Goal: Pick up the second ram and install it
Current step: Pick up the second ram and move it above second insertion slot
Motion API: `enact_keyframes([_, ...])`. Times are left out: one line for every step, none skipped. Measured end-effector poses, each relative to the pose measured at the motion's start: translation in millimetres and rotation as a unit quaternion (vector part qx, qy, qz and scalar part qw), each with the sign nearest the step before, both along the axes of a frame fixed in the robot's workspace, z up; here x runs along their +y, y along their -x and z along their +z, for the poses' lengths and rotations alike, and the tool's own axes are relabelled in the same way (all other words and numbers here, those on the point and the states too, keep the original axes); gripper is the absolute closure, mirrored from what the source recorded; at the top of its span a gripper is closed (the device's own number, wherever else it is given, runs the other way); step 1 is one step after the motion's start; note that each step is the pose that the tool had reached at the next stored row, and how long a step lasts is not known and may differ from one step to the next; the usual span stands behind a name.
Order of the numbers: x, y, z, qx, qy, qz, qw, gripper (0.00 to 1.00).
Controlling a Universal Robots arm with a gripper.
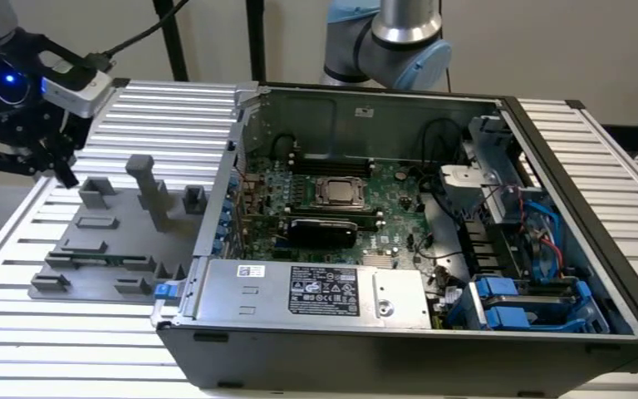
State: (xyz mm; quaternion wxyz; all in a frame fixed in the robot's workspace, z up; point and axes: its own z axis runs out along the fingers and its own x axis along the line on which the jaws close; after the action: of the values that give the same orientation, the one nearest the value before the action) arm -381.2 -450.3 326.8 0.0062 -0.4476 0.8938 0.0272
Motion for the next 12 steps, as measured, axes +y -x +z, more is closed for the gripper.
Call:
enact_keyframes([0.0, 0.0, -0.8, -0.0001, 0.0000, 0.009, 1.0000, 1.00])
enact_keyframes([0.0, 0.0, -1.5, 0.0000, 0.0000, 0.018, 0.9998, 1.00])
enact_keyframes([0.0, 0.0, -2.2, 0.0000, 0.0000, 0.027, 0.9996, 1.00])
enact_keyframes([0.0, 0.0, -2.9, -0.0001, 0.0000, 0.037, 0.9993, 1.00])
enact_keyframes([0.0, 0.0, -3.7, -0.0001, 0.0000, 0.046, 0.9990, 1.00])
enact_keyframes([0.0, 0.0, -4.4, 0.0000, 0.0001, 0.055, 0.9985, 1.00])
enact_keyframes([0.0, 0.0, -5.0, 0.0000, 0.0001, 0.064, 0.9980, 1.00])
enact_keyframes([0.0, 0.0, -5.7, 0.0000, 0.0001, 0.073, 0.9973, 1.00])
enact_keyframes([0.0, 0.0, -6.3, 0.0000, 0.0001, 0.082, 0.9966, 1.00])
enact_keyframes([0.0, 0.0, -6.8, 0.0000, 0.0002, 0.091, 0.9959, 1.00])
enact_keyframes([0.0, 0.0, -7.3, 0.0001, 0.0004, 0.100, 0.9950, 1.00])
enact_keyframes([0.0, 0.0, -7.9, 0.0000, 0.0005, 0.109, 0.9940, 1.00])
